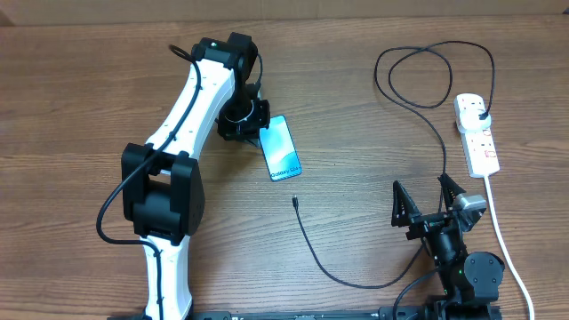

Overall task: Plug charger to phone and switch on socket
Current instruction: 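Move the left gripper forward over the smartphone's bottom edge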

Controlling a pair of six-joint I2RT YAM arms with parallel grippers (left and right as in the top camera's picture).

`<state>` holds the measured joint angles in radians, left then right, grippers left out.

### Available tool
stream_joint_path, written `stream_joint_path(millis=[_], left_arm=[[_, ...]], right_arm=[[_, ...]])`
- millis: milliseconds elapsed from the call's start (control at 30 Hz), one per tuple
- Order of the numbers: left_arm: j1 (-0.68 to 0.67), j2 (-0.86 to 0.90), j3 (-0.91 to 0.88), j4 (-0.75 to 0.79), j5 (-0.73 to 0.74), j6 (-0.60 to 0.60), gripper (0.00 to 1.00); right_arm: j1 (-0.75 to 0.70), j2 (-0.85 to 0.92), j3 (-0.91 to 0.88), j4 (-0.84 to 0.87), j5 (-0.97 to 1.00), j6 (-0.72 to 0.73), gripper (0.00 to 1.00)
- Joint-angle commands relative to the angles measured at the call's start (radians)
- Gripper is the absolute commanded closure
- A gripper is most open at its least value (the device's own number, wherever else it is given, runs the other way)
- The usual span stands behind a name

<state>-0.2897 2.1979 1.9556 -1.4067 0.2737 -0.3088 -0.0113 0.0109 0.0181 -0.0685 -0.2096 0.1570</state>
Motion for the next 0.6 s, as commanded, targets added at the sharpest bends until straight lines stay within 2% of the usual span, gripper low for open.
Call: stream_joint_path(millis=[0,300,567], left_arm=[[-0.020,0.007,0.010,0.018,-0.044,-0.036,0.96],[-0.044,0.007,0.010,0.074,-0.042,-0.044,0.96],[-0.072,0.007,0.010,0.102,-0.132,-0.167,0.96]], right_arm=[[0.005,-0.008,-0.010,0.006,0.006,-0.002,0.00],[0.005,-0.008,-0.010,0.006,0.006,-0.002,0.00],[0.005,-0.008,-0.010,0.006,0.006,-0.002,0.00]])
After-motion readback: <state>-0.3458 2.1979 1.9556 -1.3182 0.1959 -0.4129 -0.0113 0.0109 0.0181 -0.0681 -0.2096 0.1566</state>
